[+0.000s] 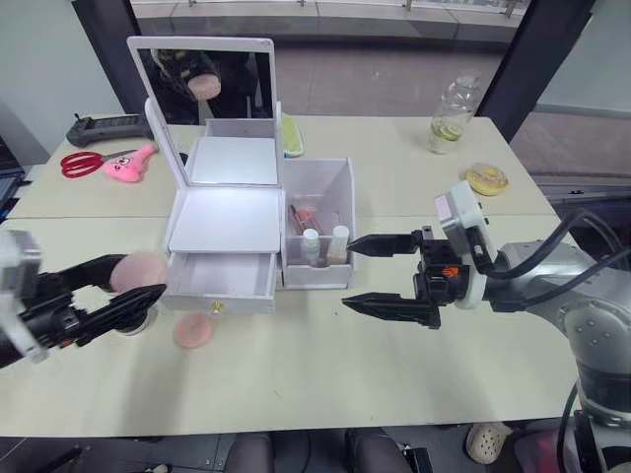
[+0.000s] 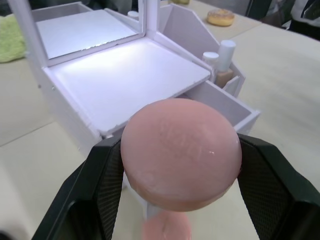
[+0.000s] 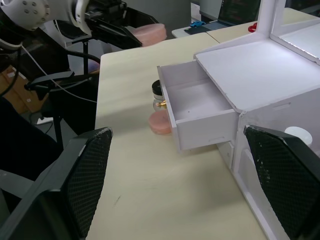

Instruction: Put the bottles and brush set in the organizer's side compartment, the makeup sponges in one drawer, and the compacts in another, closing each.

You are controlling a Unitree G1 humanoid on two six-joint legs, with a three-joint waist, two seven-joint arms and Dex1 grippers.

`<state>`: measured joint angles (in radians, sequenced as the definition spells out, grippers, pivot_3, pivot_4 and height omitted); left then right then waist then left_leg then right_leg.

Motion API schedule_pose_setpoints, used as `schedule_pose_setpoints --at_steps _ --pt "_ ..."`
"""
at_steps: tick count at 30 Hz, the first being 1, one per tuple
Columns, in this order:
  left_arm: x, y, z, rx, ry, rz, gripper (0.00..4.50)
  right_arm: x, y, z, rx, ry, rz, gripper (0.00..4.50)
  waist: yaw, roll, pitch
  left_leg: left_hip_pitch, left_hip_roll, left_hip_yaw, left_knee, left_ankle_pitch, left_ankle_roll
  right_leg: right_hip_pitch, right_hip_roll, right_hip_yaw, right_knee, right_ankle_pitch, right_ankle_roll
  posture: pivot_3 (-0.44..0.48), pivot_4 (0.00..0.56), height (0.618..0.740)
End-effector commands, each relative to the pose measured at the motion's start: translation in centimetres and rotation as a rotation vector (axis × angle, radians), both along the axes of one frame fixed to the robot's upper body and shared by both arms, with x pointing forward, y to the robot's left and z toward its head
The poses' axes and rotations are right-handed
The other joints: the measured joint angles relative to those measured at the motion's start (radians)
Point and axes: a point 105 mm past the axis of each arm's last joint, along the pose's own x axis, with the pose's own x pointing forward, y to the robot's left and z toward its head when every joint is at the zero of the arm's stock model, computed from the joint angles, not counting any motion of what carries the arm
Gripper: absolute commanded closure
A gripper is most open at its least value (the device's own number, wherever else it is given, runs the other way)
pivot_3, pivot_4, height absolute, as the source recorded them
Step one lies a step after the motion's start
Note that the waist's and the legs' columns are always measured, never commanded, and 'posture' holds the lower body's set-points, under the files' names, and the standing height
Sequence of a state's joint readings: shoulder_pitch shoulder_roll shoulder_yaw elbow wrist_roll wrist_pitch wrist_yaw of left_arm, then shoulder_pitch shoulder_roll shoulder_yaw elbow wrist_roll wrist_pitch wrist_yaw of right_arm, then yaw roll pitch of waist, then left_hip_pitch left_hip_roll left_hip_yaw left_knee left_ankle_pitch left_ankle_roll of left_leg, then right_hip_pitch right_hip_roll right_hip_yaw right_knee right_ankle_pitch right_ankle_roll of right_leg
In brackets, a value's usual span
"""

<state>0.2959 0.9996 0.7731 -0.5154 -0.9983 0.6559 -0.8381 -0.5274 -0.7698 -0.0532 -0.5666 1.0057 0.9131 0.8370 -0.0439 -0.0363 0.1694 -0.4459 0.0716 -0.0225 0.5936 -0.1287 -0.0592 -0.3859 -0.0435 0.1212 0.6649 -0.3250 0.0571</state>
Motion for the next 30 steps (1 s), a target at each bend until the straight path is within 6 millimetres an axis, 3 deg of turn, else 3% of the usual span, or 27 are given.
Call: schedule_pose_setpoints --at_steps 1,8,20,30 --pt "1.5 -0.7 -0.8 0.02 0.024 -0.041 1.53 -0.6 0.1 0.7 0.019 -0.054 -0.002 0.0 -0.001 0.0 0.0 -0.001 0.0 0.0 -0.001 0.0 0.0 0.001 0.0 0.0 0.0 0.0 0.0 0.0 0.15 0.74" --pt "3.2 -1.1 -1.6 0.034 0.055 -0.085 1.53 -0.9 0.2 0.6 0.029 -0.052 -0.032 0.0 -0.002 0.0 0.0 -0.002 0.0 0.0 -0.002 0.0 0.0 0.0 0.001 0.0 0.002 0.0 0.0 0.0 0.15 0.74" --pt "3.9 -1.6 -2.5 0.037 0.082 -0.112 1.53 -1.2 0.1 0.4 0.043 -0.042 -0.074 0.0 0.001 0.0 0.0 -0.002 0.0 0.0 -0.002 0.0 0.0 0.0 0.001 0.0 0.002 0.0 0.0 0.0 0.15 0.74" --pt "4.5 -1.4 -2.1 0.026 0.072 -0.089 1.53 -1.3 0.2 0.5 0.051 -0.042 -0.075 0.0 0.002 0.0 0.0 -0.002 0.0 -0.001 -0.001 0.0 0.0 0.001 0.001 0.0 0.002 0.0 0.0 0.0 0.15 0.74"
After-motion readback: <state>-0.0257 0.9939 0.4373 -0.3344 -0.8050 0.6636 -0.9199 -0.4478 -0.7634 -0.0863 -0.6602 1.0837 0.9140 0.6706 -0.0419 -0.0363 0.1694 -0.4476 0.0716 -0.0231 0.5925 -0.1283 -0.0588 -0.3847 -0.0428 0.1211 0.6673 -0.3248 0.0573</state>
